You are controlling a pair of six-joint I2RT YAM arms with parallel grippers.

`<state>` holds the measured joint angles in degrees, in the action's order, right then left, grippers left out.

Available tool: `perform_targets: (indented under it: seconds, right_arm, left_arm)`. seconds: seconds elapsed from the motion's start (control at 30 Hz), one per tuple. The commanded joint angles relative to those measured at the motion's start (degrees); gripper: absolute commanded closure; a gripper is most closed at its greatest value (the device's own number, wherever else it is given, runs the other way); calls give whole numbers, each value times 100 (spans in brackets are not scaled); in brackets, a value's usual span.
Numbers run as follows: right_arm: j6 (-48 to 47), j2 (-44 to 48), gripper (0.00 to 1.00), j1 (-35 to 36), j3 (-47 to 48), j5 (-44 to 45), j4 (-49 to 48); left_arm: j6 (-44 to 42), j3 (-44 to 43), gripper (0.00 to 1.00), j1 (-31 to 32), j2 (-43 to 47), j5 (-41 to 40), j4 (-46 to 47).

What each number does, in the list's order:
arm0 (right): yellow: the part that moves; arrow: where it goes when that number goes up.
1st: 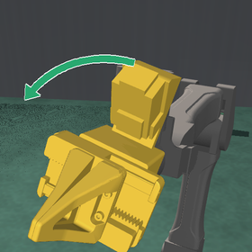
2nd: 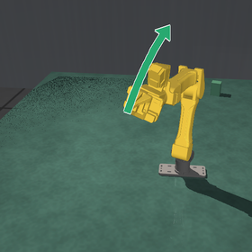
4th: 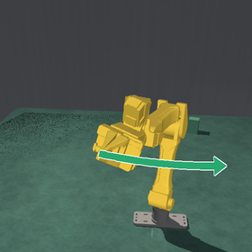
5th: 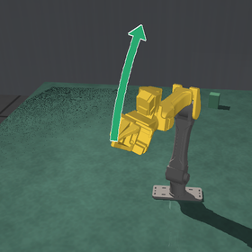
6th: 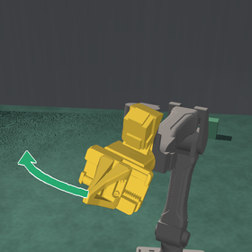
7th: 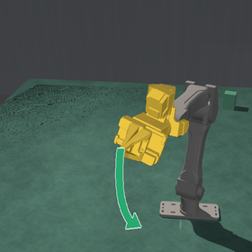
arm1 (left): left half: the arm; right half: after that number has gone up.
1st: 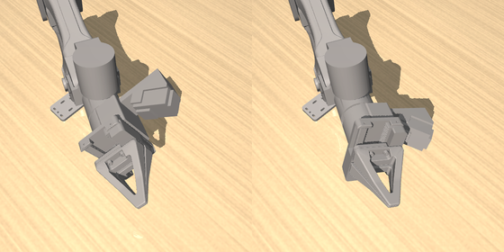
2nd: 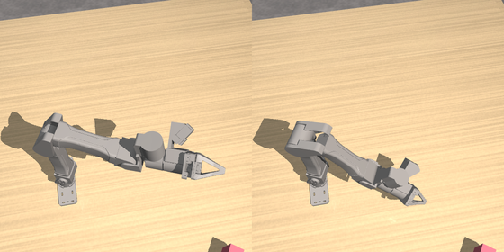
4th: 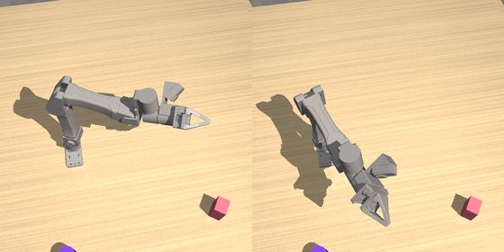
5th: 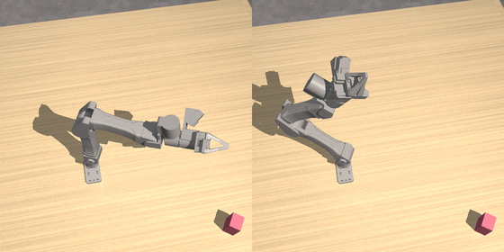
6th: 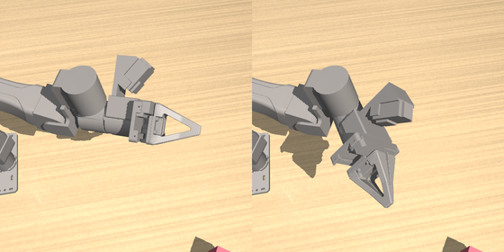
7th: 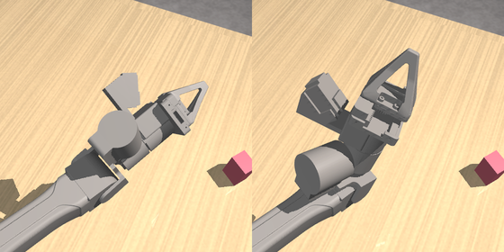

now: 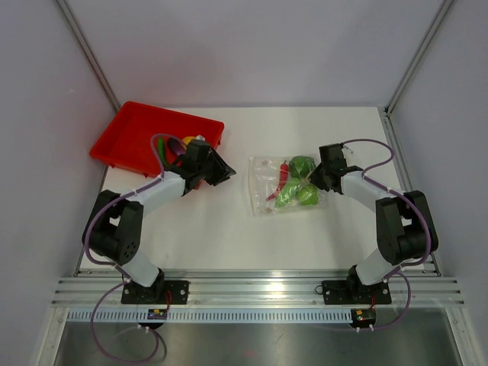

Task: Open the zip-top bag and remove the fake food
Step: Place the fake vegetable in the bin, then pick up the fake vegetable from the zipper food storage bag.

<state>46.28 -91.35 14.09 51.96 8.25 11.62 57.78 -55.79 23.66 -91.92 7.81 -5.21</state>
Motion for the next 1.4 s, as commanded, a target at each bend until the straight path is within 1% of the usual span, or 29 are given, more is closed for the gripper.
perform_targets:
  seconds: [0.0, 0.1, 0.17, 0.3, 0.47, 0.6, 0.67, 0.83, 1.0, 1.13, 1.37]
  right_arm:
    - [-40, 214, 100, -20, 77, -43, -169]
    - [-40, 223, 100, -11, 77, -60, -186]
    - [-32, 232, 100, -11, 68, -60, -186]
    - [-23, 232, 100, -20, 77, -87, -186]
    - [4, 267, 100, -20, 15, -60, -230]
    - [4, 223, 100, -20, 42, -96, -204]
    - [12, 232, 100, -20, 16, -61, -195]
    - [21, 284, 100, -20, -11, -122, -247]
    - [30, 302, 100, -20, -20, -148, -239]
    - [48, 285, 100, -20, -46, -192, -274]
    - [56, 249, 100, -20, -46, -227, -283]
  left_arm:
    - [-407, -64, 65, 314, 262, -288, 539]
    - [-531, 147, 66, 446, 218, -447, 608]
    - [-496, 261, 66, 508, 78, -351, 819]
    - [-522, 227, 69, 613, -317, -122, 890]
    - [-627, 393, 71, 701, -484, -78, 1101]
    - [-531, 525, 78, 833, -590, 184, 1294]
    - [-513, 508, 78, 877, -608, 194, 1417]
    - [-522, 314, 80, 886, -880, 317, 1391]
    - [-355, 200, 80, 886, -1170, 808, 1602]
    - [-276, 209, 79, 886, -1249, 941, 1795]
    - [-285, 86, 74, 886, -1407, 1134, 1971]
